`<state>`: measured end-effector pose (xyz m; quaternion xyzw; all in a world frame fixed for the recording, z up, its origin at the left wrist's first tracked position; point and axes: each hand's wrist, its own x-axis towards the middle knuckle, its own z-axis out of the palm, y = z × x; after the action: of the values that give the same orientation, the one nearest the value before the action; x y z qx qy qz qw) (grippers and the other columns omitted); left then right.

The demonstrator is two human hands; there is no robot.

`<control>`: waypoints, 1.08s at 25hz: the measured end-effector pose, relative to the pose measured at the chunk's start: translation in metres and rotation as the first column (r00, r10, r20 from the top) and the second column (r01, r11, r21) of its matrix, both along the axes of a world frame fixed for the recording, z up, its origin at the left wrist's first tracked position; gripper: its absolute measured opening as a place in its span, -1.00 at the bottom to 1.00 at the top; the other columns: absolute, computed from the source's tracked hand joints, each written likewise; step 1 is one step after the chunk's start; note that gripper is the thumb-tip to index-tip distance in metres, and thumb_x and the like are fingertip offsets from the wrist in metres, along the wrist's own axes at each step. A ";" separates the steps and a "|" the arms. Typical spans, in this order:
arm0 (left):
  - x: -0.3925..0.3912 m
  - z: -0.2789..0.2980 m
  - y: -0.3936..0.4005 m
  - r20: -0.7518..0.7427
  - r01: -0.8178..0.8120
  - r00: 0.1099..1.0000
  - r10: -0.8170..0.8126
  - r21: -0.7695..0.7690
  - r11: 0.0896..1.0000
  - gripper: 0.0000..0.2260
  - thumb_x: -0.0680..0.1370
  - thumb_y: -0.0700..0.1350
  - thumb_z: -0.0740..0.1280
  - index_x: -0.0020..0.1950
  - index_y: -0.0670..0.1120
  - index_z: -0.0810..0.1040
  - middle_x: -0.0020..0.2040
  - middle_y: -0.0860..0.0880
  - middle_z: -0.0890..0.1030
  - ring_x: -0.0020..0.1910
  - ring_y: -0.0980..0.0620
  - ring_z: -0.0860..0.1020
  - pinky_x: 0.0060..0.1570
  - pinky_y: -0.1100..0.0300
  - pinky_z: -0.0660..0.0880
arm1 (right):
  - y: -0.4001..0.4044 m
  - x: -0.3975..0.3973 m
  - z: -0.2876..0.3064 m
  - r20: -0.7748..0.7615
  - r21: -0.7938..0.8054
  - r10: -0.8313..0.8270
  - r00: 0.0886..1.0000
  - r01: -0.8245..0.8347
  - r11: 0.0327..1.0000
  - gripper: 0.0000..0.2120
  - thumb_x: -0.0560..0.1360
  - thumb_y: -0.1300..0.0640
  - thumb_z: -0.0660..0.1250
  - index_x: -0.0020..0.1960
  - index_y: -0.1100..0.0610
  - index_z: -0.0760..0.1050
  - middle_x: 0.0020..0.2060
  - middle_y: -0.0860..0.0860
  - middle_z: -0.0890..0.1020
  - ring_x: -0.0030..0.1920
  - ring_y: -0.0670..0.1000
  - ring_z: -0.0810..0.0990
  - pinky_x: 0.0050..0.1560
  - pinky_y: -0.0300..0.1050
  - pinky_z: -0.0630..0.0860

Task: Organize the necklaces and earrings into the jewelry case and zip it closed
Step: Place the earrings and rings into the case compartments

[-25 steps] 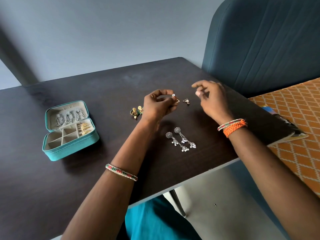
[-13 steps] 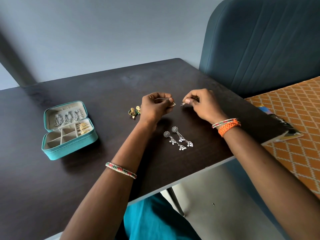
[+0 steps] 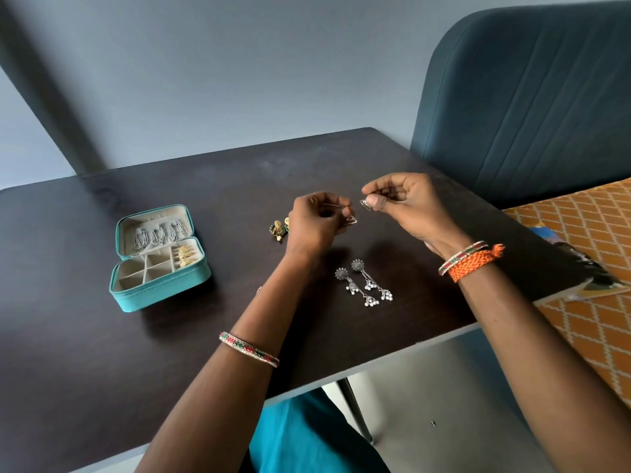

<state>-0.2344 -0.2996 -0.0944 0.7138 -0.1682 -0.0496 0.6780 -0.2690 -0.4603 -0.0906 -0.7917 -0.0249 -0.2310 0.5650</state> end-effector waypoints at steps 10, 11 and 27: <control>-0.003 -0.006 0.002 0.179 -0.076 0.984 0.004 0.397 0.915 -0.92 0.38 -0.15 0.50 -0.14 -0.04 0.70 -0.27 0.00 0.67 -0.30 0.16 0.57 -0.22 0.31 0.51 | -0.005 -0.007 -0.003 -0.181 -0.237 0.089 0.979 -0.132 0.962 -0.81 0.36 0.31 0.49 -0.19 0.04 0.59 -0.33 0.02 0.65 -0.30 -0.13 0.58 -0.12 -0.24 0.49; -0.002 -0.008 0.001 0.169 -0.067 0.986 -0.003 0.404 0.912 -0.93 0.37 -0.12 0.51 -0.19 0.02 0.69 -0.27 0.00 0.68 -0.27 0.11 0.60 -0.14 0.20 0.56 | -0.006 -0.004 -0.004 -0.198 -0.235 0.084 0.977 -0.130 0.963 -0.82 0.36 0.30 0.49 -0.19 0.05 0.59 -0.34 0.01 0.65 -0.32 -0.14 0.58 -0.12 -0.23 0.49; 0.012 0.012 0.017 0.240 -0.073 0.971 -0.010 0.335 0.939 -0.88 0.39 -0.03 0.48 -0.11 0.03 0.62 -0.09 0.00 0.58 -0.37 0.16 0.42 -0.27 0.26 0.38 | -0.005 0.004 -0.001 -0.084 -0.216 0.026 0.996 -0.044 0.975 -0.88 0.43 0.22 0.44 -0.18 0.00 0.59 -0.29 -0.11 0.63 -0.27 -0.15 0.55 -0.28 -0.34 0.43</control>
<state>-0.2223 -0.2826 -0.0824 0.8238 -0.2257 0.0190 0.5196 -0.2652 -0.4652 -0.0919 -0.8568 -0.0414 -0.1850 0.4795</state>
